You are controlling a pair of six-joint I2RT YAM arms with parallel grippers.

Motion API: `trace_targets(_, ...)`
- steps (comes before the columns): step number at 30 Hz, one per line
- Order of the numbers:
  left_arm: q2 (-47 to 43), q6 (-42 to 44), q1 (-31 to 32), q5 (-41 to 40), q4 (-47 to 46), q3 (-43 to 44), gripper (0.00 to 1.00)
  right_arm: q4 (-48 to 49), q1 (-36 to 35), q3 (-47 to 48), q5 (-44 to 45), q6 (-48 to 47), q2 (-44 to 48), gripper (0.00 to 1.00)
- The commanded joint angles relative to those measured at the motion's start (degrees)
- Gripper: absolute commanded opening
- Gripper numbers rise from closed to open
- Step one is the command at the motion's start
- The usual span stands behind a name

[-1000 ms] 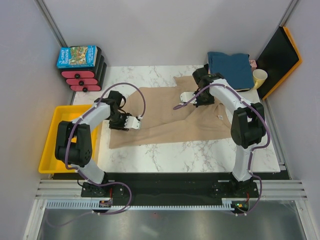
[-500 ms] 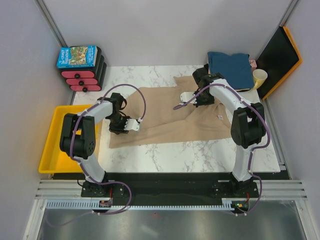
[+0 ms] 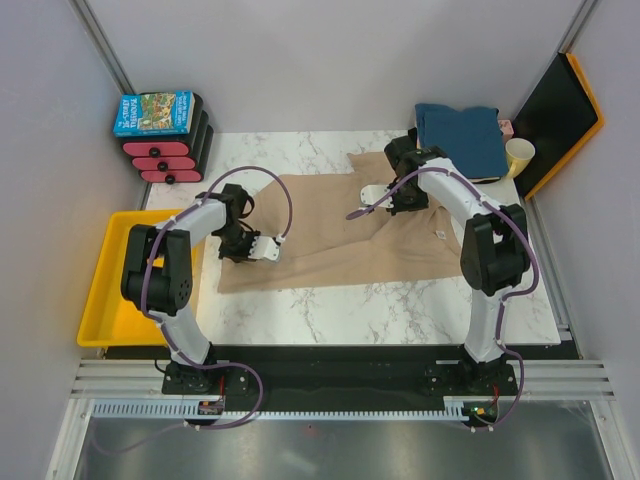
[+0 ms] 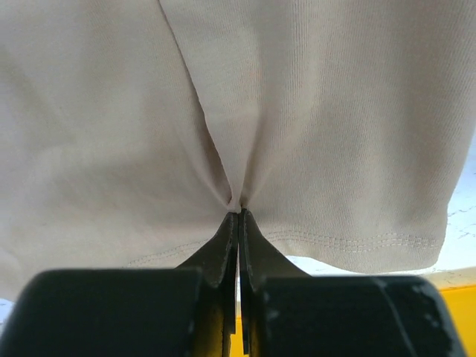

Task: Fold and stack the t-shirts
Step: Fold the flattened tshirt in 1/3 of the way

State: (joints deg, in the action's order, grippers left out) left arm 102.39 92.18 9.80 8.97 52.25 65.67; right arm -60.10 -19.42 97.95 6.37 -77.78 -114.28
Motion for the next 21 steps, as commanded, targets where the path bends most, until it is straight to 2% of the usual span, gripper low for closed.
trace_targets(1, -4.0, 1.2, -0.2, 0.0, 2.1, 2.4, 0.02, 0.8, -0.2, 0.8, 1.1, 0.0, -0.4, 0.00)
trace_targets(11, -8.5, 2.2, -0.2, -1.2, 5.7, 3.1, 0.02, 0.8, -0.3, 2.1, 1.0, 0.0, -1.5, 0.00)
trace_targets(14, -8.8, 2.5, -0.2, -2.3, 5.9, 2.4, 0.08, 0.8, -0.2, 2.3, 1.0, -0.1, -1.6, 0.00)
trace_targets(19, -8.2, 2.4, -0.2, -2.6, 6.1, 2.2, 0.13, 0.8, -0.4, 2.7, 1.1, -0.1, -1.6, 0.00)
trace_targets(21, -7.8, 2.3, -0.1, -2.7, 6.1, 2.3, 0.23, 0.8, -0.4, 2.7, 1.3, -0.1, -1.6, 0.00)
